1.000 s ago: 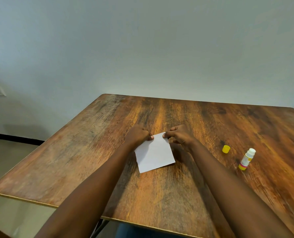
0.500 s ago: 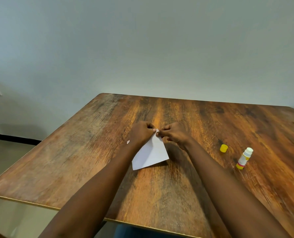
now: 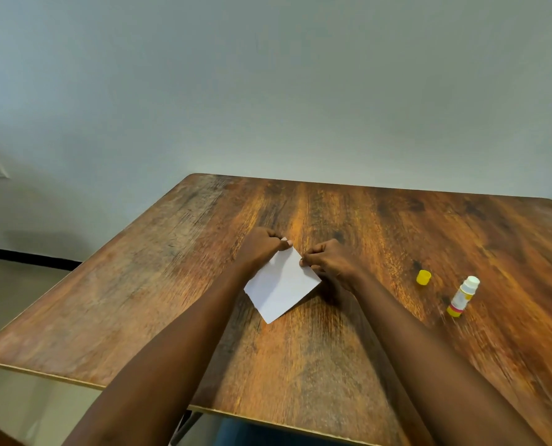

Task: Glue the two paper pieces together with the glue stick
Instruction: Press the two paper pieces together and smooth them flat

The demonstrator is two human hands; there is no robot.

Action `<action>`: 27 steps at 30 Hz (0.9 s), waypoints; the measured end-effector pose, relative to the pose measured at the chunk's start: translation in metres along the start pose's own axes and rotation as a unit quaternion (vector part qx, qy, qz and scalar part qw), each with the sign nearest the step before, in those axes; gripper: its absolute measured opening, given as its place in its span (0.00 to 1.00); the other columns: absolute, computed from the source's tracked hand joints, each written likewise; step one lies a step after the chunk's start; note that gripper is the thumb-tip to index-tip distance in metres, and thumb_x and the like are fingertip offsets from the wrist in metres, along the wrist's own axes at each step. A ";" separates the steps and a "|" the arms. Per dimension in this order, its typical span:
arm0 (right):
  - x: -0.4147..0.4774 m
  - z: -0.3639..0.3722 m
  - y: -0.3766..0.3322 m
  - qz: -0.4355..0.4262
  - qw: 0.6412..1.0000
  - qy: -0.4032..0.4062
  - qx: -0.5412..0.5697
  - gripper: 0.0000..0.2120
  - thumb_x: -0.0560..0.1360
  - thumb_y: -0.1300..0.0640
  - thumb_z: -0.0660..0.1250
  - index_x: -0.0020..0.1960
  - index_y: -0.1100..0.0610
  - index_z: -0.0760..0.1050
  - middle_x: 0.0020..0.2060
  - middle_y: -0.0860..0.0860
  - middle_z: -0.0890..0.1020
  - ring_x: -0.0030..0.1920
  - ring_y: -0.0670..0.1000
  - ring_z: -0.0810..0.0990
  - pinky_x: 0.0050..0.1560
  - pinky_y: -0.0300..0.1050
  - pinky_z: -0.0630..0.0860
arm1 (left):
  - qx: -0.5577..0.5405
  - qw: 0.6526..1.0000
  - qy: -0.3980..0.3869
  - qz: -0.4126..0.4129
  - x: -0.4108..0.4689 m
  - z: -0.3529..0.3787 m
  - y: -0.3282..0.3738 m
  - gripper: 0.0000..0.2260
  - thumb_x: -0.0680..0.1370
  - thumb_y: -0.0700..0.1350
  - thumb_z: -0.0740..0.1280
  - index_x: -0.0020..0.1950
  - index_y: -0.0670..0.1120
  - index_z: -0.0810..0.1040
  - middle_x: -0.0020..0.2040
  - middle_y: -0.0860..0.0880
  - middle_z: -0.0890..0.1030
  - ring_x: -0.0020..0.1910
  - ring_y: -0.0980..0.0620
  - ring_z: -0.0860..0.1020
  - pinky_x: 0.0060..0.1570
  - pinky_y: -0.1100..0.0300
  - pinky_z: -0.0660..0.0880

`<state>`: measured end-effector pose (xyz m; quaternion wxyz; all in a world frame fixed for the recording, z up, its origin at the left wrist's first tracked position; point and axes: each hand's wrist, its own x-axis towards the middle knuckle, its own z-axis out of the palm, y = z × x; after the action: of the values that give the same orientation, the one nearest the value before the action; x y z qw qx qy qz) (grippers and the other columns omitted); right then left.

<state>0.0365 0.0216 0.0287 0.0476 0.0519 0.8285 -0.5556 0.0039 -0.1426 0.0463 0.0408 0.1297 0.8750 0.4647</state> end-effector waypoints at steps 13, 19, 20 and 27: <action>0.002 -0.005 -0.001 -0.023 0.999 0.018 0.026 0.02 0.72 0.62 0.69 0.43 0.60 0.82 0.40 0.51 0.82 0.40 0.48 0.79 0.35 0.38 0.73 | -0.087 0.987 0.125 -0.050 0.003 -0.001 -0.007 0.09 0.76 0.41 0.67 0.49 0.37 0.82 0.44 0.45 0.81 0.37 0.54 0.76 0.33 0.64 0.68; 0.002 -0.002 -0.001 -0.027 0.998 0.042 0.047 0.06 0.72 0.62 0.69 0.37 0.58 0.81 0.35 0.50 0.83 0.35 0.46 0.79 0.37 0.41 0.72 | -0.141 0.973 0.153 -0.104 0.004 0.000 -0.013 0.08 0.77 0.41 0.66 0.49 0.38 0.81 0.47 0.42 0.81 0.46 0.46 0.78 0.44 0.55 0.72; 0.002 -0.003 -0.001 -0.027 0.997 0.044 0.053 0.05 0.72 0.62 0.69 0.37 0.59 0.81 0.35 0.50 0.83 0.34 0.45 0.80 0.38 0.42 0.72 | -0.148 0.970 0.156 -0.110 0.004 -0.001 -0.014 0.08 0.77 0.41 0.65 0.49 0.37 0.80 0.46 0.43 0.80 0.46 0.46 0.78 0.45 0.55 0.72; 0.006 0.002 0.000 -0.032 0.996 0.064 0.053 0.07 0.72 0.63 0.69 0.44 0.67 0.81 0.34 0.49 0.82 0.31 0.41 0.80 0.37 0.39 0.73 | -0.023 0.988 0.143 -0.046 0.003 0.003 -0.016 0.12 0.76 0.38 0.65 0.60 0.42 0.77 0.60 0.43 0.78 0.57 0.47 0.76 0.51 0.59 0.72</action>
<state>0.0310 0.0201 0.0275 -0.0258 0.0634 0.8001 -0.5959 -0.0015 -0.1483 0.0313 -0.0601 0.0205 0.8661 0.4958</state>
